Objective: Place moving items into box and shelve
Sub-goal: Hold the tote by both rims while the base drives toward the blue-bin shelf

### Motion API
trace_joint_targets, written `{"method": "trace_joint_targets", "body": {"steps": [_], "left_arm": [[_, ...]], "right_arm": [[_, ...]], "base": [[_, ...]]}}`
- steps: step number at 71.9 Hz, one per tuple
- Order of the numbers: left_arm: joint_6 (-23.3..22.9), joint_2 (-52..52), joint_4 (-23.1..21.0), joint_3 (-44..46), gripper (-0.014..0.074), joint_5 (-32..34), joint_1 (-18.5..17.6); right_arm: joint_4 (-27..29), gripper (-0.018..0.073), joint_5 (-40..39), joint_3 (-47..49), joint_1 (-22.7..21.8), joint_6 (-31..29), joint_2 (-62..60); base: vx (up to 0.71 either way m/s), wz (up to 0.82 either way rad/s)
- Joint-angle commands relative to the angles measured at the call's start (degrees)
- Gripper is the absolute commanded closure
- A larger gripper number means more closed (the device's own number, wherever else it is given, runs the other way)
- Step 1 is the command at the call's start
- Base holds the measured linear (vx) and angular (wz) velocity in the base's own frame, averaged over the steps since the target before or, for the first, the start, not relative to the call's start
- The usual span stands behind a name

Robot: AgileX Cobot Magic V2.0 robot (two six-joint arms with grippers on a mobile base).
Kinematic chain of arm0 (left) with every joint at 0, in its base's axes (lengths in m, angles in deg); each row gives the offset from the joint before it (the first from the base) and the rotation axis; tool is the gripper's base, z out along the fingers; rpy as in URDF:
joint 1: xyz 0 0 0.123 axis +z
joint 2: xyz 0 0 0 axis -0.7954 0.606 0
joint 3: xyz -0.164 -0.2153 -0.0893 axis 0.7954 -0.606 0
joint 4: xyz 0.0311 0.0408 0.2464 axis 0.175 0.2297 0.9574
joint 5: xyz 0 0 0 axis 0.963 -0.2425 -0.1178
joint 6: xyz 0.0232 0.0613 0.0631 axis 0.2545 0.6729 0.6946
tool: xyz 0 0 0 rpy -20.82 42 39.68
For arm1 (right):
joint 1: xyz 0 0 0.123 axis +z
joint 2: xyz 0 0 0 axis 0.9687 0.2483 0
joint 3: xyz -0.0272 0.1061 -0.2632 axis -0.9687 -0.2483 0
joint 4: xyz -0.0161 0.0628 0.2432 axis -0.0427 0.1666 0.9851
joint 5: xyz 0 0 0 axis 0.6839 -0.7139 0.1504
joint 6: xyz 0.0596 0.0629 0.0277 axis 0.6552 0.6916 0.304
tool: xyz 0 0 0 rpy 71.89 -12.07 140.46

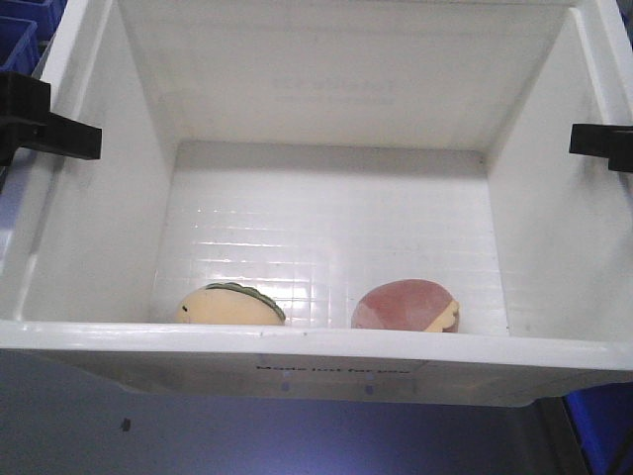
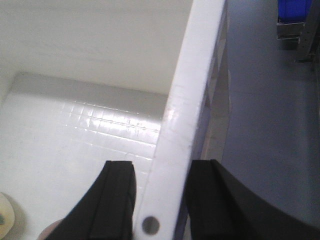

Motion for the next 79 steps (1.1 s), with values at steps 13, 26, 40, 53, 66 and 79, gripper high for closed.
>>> {"method": "trace_joint_targets", "body": {"steps": [13,26,40,53,66,79], "left_arm": [[1.30,-1.41,-5.21,2.12,0.0596,8.09,-0.10],[1.30,-1.41,-5.21,2.12,0.0596,8.09,-0.10],[1.30,-1.41,-5.21,2.12,0.0596,8.15,-0.10],[1.30,-1.41,-5.21,2.12,0.0596,8.15,-0.10],[1.30,-1.41,-5.21,2.12,0.0596,8.15,-0.10],[1.30,-1.36,-5.21,2.12,0.0596,8.15,-0.10]], "right_arm": [[5.48,0.0565,-5.31,2.58,0.16,-1.87,-1.23],[5.48,0.0565,-5.31,2.58,0.16,-1.87,-1.23],[5.48,0.0565,-5.31,2.58,0.16,-1.87,-1.23],[5.48,0.0565,-5.31,2.58,0.16,-1.87,-1.23],[5.48,0.0565,-5.31,2.58,0.16,-1.87,-1.23],[5.48,0.0565,-5.31,2.58,0.16,-1.87,-1.23]], "base": [[0.42,0.17],[0.39,0.16],[0.36,0.14],[0.34,0.16],[0.31,0.23],[0.28,0.35]]}}
